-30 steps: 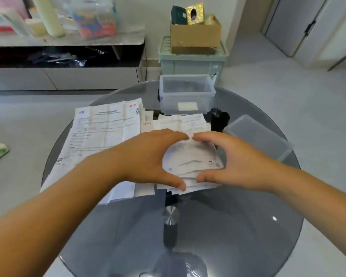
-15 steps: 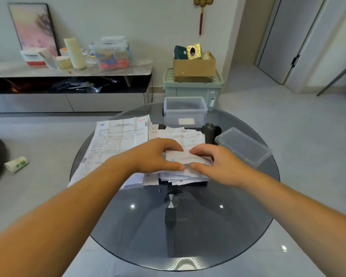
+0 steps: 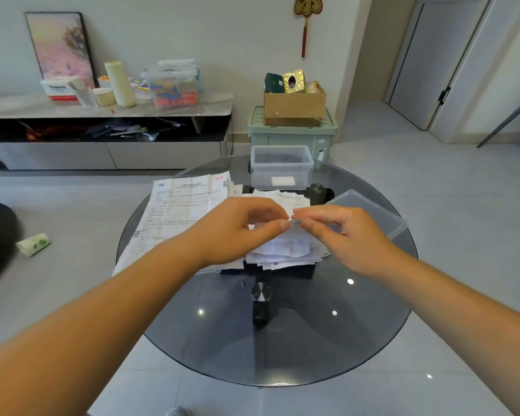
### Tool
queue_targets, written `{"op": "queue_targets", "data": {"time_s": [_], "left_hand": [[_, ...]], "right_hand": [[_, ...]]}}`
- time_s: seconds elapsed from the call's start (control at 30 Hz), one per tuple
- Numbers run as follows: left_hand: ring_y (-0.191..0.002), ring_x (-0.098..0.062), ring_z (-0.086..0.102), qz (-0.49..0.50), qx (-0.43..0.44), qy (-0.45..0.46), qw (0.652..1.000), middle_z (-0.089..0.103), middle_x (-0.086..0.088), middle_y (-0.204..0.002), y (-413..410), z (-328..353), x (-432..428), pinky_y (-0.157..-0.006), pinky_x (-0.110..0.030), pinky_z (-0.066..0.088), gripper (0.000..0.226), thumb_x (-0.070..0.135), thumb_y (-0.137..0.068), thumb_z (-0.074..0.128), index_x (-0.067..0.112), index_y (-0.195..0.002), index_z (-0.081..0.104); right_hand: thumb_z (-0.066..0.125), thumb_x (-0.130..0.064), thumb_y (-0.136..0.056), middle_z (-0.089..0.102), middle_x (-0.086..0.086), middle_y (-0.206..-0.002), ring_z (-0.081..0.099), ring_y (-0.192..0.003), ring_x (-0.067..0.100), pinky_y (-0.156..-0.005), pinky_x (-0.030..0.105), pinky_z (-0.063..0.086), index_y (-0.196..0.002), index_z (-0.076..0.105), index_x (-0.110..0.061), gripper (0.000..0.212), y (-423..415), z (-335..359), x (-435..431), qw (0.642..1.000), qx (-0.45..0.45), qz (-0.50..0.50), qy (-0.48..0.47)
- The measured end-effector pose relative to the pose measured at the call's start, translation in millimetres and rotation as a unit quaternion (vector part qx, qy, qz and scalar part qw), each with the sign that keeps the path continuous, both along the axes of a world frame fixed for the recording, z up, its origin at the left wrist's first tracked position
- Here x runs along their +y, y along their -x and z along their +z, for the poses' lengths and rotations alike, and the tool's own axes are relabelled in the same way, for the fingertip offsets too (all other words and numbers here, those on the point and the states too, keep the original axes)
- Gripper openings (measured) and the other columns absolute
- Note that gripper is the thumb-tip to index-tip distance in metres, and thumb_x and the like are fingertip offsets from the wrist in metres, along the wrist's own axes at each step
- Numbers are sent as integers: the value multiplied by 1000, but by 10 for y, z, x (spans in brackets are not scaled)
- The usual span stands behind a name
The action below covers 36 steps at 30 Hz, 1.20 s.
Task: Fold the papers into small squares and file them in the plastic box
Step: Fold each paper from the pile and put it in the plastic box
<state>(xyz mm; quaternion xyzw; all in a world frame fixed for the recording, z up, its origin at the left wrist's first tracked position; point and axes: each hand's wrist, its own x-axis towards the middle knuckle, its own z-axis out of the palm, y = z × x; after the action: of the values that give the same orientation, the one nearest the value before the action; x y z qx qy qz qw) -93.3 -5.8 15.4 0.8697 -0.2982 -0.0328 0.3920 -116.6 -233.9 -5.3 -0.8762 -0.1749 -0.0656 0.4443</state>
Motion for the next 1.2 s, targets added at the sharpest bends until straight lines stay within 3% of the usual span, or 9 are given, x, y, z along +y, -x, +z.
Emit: {"op": "queue_targets", "data": {"time_s": [0.1, 0.3, 0.5, 0.67, 0.73, 0.87, 1.03, 1.1, 1.2], "left_hand": [[-109, 8, 62, -19, -19, -72, 997, 70, 21, -117, 282, -42, 87, -97, -22, 52, 35, 56, -93, 58, 37, -121, 68], [-89, -2, 61, -80, 1, -197, 977, 71, 16, -101, 793, -277, 168, -81, -30, 52, 35, 55, -101, 44, 39, -117, 70], [-72, -3, 58, -19, 52, -123, 991, 64, 20, -80, 871, -406, 170, -66, -22, 48, 24, 51, -100, 50, 36, -94, 67], [-85, 0, 62, 49, 54, -132, 989, 65, 20, -107, 779, -401, 131, -75, -17, 53, 30, 51, -92, 64, 37, -118, 61], [-96, -1, 60, 60, 41, -159, 985, 59, 19, -121, 769, -412, 102, -82, -12, 50, 50, 51, -86, 71, 38, -130, 49], [-120, -10, 51, 74, 27, -163, 983, 47, 10, -141, 761, -487, 51, -100, -27, 48, 98, 50, -75, 83, 38, -149, 20], [-130, -15, 35, 83, -90, -200, 972, 27, 5, -145, 770, -589, 30, -112, -35, 41, 109, 61, -69, 82, 39, -152, 15], [-134, -17, 26, 82, -128, -218, 964, 17, 4, -148, 795, -627, 22, -116, -38, 31, 102, 64, -72, 78, 41, -151, 19], [-136, -19, 21, 47, -157, -243, 956, 19, 3, -147, 801, -664, 35, -116, -39, 24, 75, 66, -79, 69, 43, -144, 38]], "right_hand": [[61, -27, -96, 66, -34, -112, 58, -112, -11, -95, 6, 41, -108, 70, -47, 25, 347, 22, 6, 999, -9, 29, 22], [62, -43, -94, 65, -31, -116, 59, -112, -8, -97, 17, 47, -120, 70, -40, 27, 858, -268, -19, 992, 8, 61, 108], [76, -32, -86, 68, -26, -102, 65, -96, -1, -80, 15, 52, -111, 63, -45, 30, 907, -376, -46, 994, 100, 10, 34], [76, -31, -87, 72, -13, -94, 68, -85, 4, -74, 18, 56, -142, 36, -38, 68, 793, -425, 18, 988, 147, -49, -1], [76, -33, -86, 69, -9, -89, 67, -81, 5, -69, 18, 54, -149, 22, -41, 83, 765, -441, 28, 986, 152, -63, 22], [74, -29, -89, 64, -9, -83, 64, -74, 3, -62, 14, 49, -152, 14, -47, 89, 763, -467, 44, 984, 153, -70, 60], [69, -33, -92, 53, -16, -100, 55, -85, 5, -69, 14, 45, -151, 28, -44, 73, 772, -522, 48, 981, 110, -54, 151], [67, -38, -92, 44, -14, -116, 45, -102, 3, -82, 14, 40, -147, 36, -41, 63, 788, -564, 52, 976, 84, -59, 194], [67, -41, -91, 40, -14, -119, 37, -117, 7, -91, 17, 37, -123, 64, -34, 33, 819, -604, 59, 981, 13, -51, 189]]}}
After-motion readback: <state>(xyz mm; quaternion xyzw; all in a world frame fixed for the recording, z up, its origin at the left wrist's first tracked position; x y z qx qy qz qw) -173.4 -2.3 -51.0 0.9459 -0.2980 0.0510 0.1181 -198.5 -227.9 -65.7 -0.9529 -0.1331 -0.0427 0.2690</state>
